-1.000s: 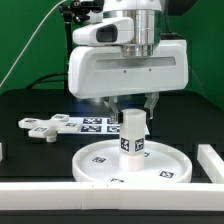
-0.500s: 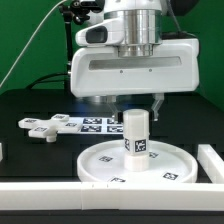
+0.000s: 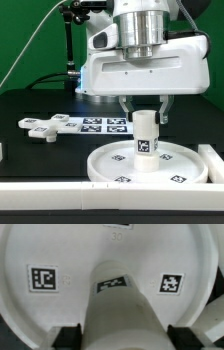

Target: Assemble round table

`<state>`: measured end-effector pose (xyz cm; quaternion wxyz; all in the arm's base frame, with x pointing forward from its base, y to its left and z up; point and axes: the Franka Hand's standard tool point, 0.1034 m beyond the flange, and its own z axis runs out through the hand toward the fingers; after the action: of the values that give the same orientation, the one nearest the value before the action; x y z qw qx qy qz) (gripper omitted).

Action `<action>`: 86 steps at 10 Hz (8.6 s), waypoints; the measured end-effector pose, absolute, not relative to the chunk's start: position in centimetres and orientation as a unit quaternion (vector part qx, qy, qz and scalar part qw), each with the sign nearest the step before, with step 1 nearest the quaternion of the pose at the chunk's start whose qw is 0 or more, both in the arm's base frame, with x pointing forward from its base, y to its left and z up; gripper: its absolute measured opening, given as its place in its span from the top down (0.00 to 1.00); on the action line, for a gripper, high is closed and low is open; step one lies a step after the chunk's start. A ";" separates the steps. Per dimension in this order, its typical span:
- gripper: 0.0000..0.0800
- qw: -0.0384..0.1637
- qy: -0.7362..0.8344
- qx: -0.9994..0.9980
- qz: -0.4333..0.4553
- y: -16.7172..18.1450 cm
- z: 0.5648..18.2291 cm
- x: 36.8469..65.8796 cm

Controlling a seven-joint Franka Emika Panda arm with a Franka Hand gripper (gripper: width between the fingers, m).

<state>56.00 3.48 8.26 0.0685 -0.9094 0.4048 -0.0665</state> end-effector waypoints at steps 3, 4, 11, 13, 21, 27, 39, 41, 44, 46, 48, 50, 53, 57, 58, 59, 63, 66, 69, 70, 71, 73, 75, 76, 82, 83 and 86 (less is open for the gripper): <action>0.49 0.068 0.472 -0.879 -0.017 3.9 8.4 56.0; 0.49 0.072 0.497 -0.865 -0.014 4.1 8.3 55.9; 0.49 0.123 0.786 -0.605 0.013 4.6 8.2 56.0; 0.49 0.135 0.846 -0.515 0.028 4.8 8.2 56.1; 0.19 0.120 0.789 -0.600 0.054 5.3 8.5 55.5; 0.19 0.092 0.560 -0.822 0.050 4.5 8.8 55.1; 0.19 0.047 0.055 -0.997 0.003 4.4 9.7 56.1; 0.19 0.047 -0.008 -0.999 0.002 4.2 9.5 56.0; 0.19 0.042 -0.124 -0.991 -0.011 4.0 9.5 56.2; 0.19 0.021 -0.242 -0.969 -0.032 4.2 9.2 56.3; 0.19 0.008 -0.328 -0.944 -0.038 4.3 9.1 56.2; 0.19 0.006 -0.372 -0.927 -0.038 4.0 9.1 56.3; 0.19 -0.012 -0.490 -0.871 -0.039 4.1 8.7 56.0; 0.19 -0.038 -0.625 -0.779 -0.024 4.0 8.5 55.9; 0.19 -0.043 -0.674 -0.737 -0.018 3.7 8.4 55.9; 0.19 -0.048 -0.702 -0.710 -0.013 3.4 8.4 56.0; 0.24 -0.055 -0.729 -0.682 -0.004 3.8 8.2 56.1; 0.48 -0.054 -0.728 -0.684 -0.004 3.7 8.1 56.2; 0.48 -0.054 -0.713 -0.699 -0.006 3.6 8.1 56.2; 0.48 -0.053 -0.685 -0.727 -0.008 3.6 8.1 56.2; 0.48 -0.049 -0.625 -0.779 -0.012 3.6 8.1 56.1; 0.48 -0.038 -0.511 -0.859 -0.013 4.0 8.1 55.9; 0.48 -0.024 -0.370 -0.929 -0.012 4.5 8.2 55.8; 0.48 -0.022 -0.323 -0.946 -0.013 4.6 8.2 55.9; 0.48 -0.016 -0.124 -0.992 -0.027 4.4 8.2 56.1; 0.48 -0.002 -0.057 -0.998 -0.033 4.0 8.1 55.9; 0.48 0.020 0.108 -0.993 -0.036 3.9 8.0 55.5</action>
Offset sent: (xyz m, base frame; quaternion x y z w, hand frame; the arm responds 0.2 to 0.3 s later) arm 0.0000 0.0000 0.0000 0.0000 0.0000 0.1296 0.9916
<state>55.54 3.87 7.96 0.0205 -0.9932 0.1085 -0.0363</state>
